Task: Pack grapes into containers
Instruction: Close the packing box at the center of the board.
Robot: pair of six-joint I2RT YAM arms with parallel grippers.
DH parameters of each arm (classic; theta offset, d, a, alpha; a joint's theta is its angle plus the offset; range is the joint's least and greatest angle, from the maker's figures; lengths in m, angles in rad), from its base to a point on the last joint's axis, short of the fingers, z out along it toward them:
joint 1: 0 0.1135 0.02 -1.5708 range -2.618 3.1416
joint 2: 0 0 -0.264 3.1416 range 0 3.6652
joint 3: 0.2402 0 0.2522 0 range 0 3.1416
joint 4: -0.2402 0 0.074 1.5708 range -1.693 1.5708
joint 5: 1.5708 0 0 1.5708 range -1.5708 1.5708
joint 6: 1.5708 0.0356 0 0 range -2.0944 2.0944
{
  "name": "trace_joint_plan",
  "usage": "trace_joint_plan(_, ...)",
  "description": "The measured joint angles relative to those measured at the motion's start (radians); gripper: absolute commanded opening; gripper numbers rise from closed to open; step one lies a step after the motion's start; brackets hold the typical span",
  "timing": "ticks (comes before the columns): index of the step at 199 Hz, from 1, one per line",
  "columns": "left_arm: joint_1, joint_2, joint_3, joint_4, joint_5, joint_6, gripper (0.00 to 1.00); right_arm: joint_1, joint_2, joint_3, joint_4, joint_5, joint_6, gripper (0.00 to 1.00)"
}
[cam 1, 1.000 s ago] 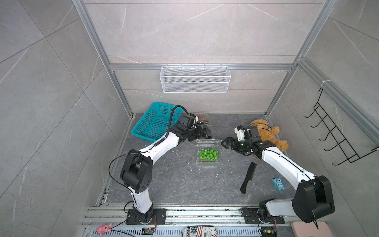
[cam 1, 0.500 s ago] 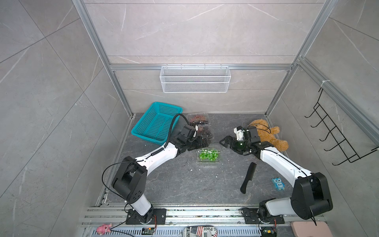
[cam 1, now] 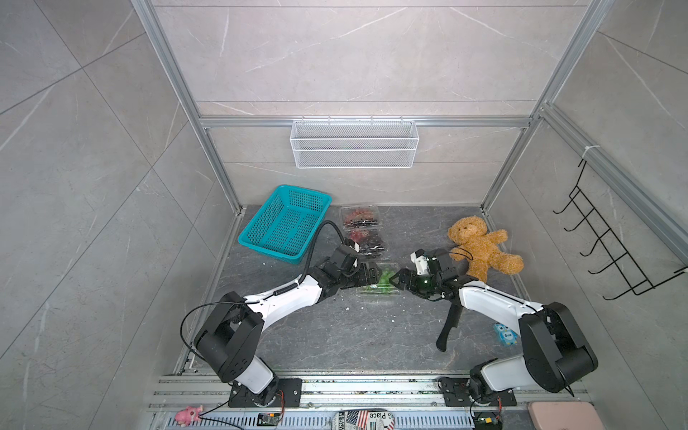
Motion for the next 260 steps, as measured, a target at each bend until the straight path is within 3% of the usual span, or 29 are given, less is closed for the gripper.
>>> trace_joint_plan(79,-0.027,-0.022,-0.014,0.069,-0.015,-0.032,0.99,0.024,0.014,-0.095,0.145,0.006,0.017,0.78)
trace_joint_plan(158,-0.038,0.069,-0.014,0.144,-0.018,-0.048,0.99,0.025,0.010,-0.098,0.154,0.001,0.010,0.78)
trace_joint_plan(260,-0.038,-0.013,-0.141,0.227,-0.040,-0.074,1.00,0.029,0.116,0.017,0.106,-0.007,-0.048,0.74)
